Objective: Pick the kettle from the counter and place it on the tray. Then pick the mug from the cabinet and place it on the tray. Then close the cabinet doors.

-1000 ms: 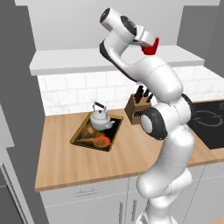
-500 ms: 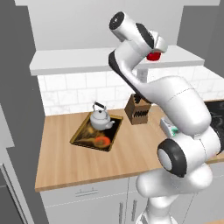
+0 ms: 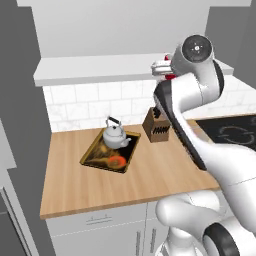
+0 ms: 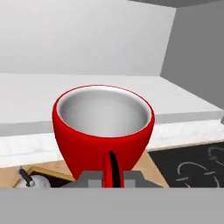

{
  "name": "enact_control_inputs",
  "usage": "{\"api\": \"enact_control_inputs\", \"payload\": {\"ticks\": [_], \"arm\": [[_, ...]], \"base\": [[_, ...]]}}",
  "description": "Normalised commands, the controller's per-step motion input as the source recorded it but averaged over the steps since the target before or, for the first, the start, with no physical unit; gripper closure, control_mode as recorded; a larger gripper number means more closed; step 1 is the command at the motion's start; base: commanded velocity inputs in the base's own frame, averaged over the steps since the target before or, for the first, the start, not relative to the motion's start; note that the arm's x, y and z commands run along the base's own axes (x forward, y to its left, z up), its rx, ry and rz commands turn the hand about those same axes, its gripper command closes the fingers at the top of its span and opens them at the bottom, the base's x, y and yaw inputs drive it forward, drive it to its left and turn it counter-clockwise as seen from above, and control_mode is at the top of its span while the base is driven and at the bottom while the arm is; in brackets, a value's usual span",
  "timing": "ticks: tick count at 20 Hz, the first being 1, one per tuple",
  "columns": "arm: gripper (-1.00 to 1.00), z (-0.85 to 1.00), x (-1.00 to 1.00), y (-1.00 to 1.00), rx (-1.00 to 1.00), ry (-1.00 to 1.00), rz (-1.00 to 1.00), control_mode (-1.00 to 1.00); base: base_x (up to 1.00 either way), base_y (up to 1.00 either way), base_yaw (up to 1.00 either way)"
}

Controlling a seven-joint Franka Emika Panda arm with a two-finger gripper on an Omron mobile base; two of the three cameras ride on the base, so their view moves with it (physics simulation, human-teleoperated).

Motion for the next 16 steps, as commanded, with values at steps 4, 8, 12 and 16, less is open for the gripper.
{"api": "enact_control_inputs", "payload": {"ticks": [4,8,12,16], "arm": [[1.0,-0.18,-0.69,0.13,0.0,0.0,0.93,-1.0],[1.0,-0.23,-0.56,0.11,0.0,0.01,0.76,-1.0],[1.0,0.0,0.0,0.02,0.0,0.0,0.03,-1.0],[1.0,0.0,0.0,0.0,0.0,0.0,0.0,-1.0]], "base": [[0.0,0.0,0.0],[0.0,0.0,0.0],[0.0,0.0,0.0],[0.0,0.0,0.0]]}}
